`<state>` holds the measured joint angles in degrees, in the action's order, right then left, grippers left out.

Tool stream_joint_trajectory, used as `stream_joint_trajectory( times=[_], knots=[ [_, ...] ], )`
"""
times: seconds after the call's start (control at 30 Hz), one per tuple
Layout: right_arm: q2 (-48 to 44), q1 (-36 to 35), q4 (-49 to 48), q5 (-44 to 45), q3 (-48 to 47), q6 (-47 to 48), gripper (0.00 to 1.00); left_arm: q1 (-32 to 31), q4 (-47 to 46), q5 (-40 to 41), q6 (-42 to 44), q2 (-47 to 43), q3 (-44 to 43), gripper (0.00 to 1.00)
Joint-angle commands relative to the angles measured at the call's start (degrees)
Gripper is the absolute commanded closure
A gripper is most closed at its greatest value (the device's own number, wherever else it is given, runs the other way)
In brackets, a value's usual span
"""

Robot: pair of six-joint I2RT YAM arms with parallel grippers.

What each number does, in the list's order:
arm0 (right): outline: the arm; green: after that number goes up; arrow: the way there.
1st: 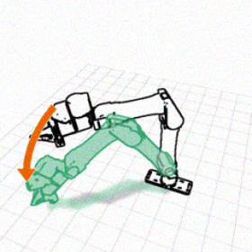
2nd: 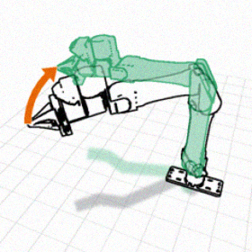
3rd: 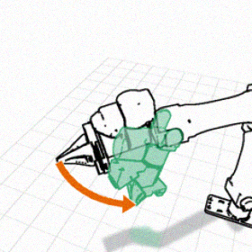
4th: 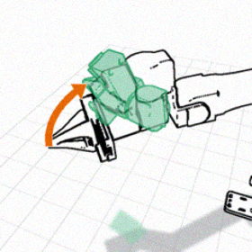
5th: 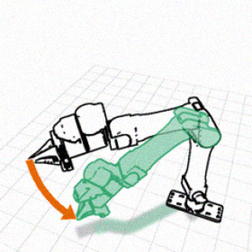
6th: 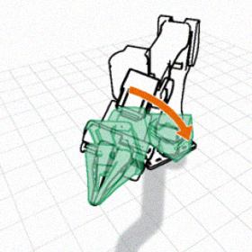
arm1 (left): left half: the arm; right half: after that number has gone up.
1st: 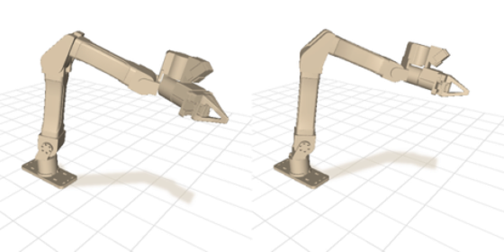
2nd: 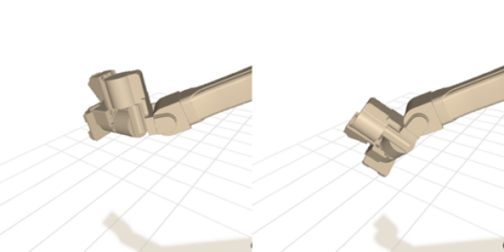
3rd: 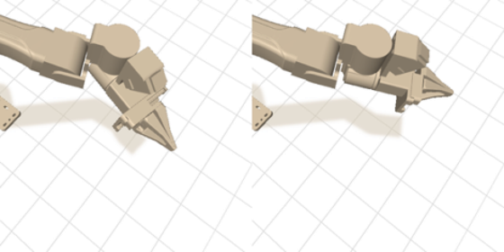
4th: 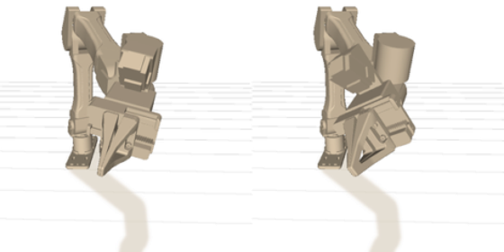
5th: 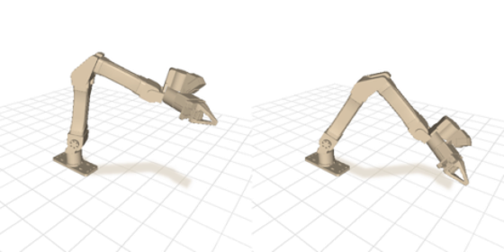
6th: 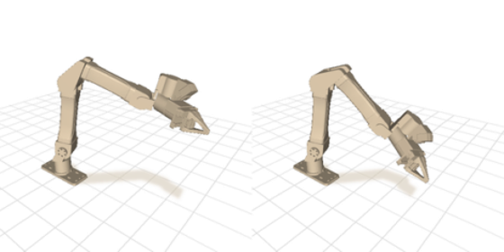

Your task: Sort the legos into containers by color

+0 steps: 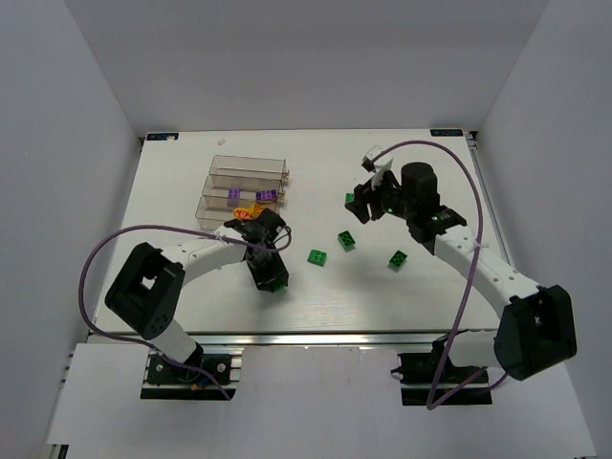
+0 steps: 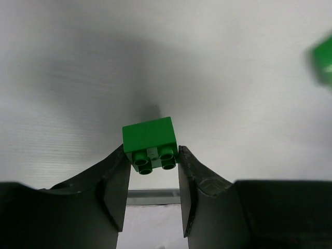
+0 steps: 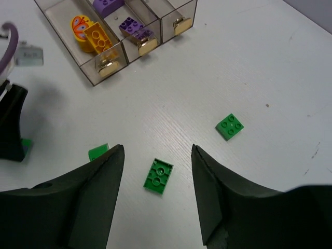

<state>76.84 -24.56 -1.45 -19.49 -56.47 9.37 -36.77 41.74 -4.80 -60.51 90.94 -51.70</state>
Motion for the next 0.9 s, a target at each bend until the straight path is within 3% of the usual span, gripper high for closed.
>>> stream_joint_trajectory(
  times=[0.0, 0.03, 0.13, 0.23, 0.5, 0.6, 0.7, 0.73, 0.77, 0.8, 0.83, 0.87],
  knots=[
    [-4.41, 0.56, -0.31, -0.91, 3.11, 2.50, 0.41, 1.08, -0.95, 3.92, 2.84, -1.29, -7.78, 0.85],
    [-5.11, 1.35, -0.13, -0.56, 3.99, 3.20, 0.47, 1.09, -1.74, 5.92, 5.20, -1.03, -9.89, 0.87],
    [-7.92, 2.49, 0.05, 1.02, 7.50, 3.47, 0.84, 2.92, -0.18, 9.45, 10.82, 2.30, -21.13, 0.88],
    [-9.77, 3.37, 0.66, 1.64, 10.06, 4.34, 1.00, 6.00, 3.95, 12.61, 14.44, 9.24, -35.27, 0.89],
    [-12.42, 4.87, 5.05, -1.08, 13.75, 9.53, 1.00, 16.19, 10.73, 17.80, 17.62, 29.27, -65.32, 0.89],
    [-11.45, 5.31, 6.29, -0.91, 13.49, 9.53, 1.00, 18.83, 9.52, 18.77, 18.58, 32.80, -69.84, 0.89],
    [-10.92, 5.83, 6.46, -0.90, 13.58, 9.62, 0.78, 20.42, 7.58, 18.33, 19.02, 35.62, -72.22, 0.86],
    [-10.40, 6.10, 6.64, -0.99, 13.32, 9.71, 0.64, 20.95, 7.40, 17.81, 18.94, 37.02, -73.01, 0.83],
    [-10.13, 6.10, 6.73, -0.99, 13.14, 9.71, 0.58, 21.82, 7.22, 17.37, 19.03, 37.64, -73.45, 0.80],
    [-9.08, 6.36, 6.73, -0.99, 12.79, 9.71, 0.51, 21.83, 7.31, 16.93, 19.03, 38.26, -73.80, 0.76],
    [-8.29, 6.19, 6.81, -0.82, 12.00, 9.45, 0.37, 22.62, 7.05, 16.49, 19.29, 38.61, -74.07, 0.71],
    [-7.76, 6.19, 6.64, -0.64, 11.47, 9.27, 0.33, 23.15, 6.87, 15.70, 19.46, 39.22, -73.72, 0.64]
  ],
)
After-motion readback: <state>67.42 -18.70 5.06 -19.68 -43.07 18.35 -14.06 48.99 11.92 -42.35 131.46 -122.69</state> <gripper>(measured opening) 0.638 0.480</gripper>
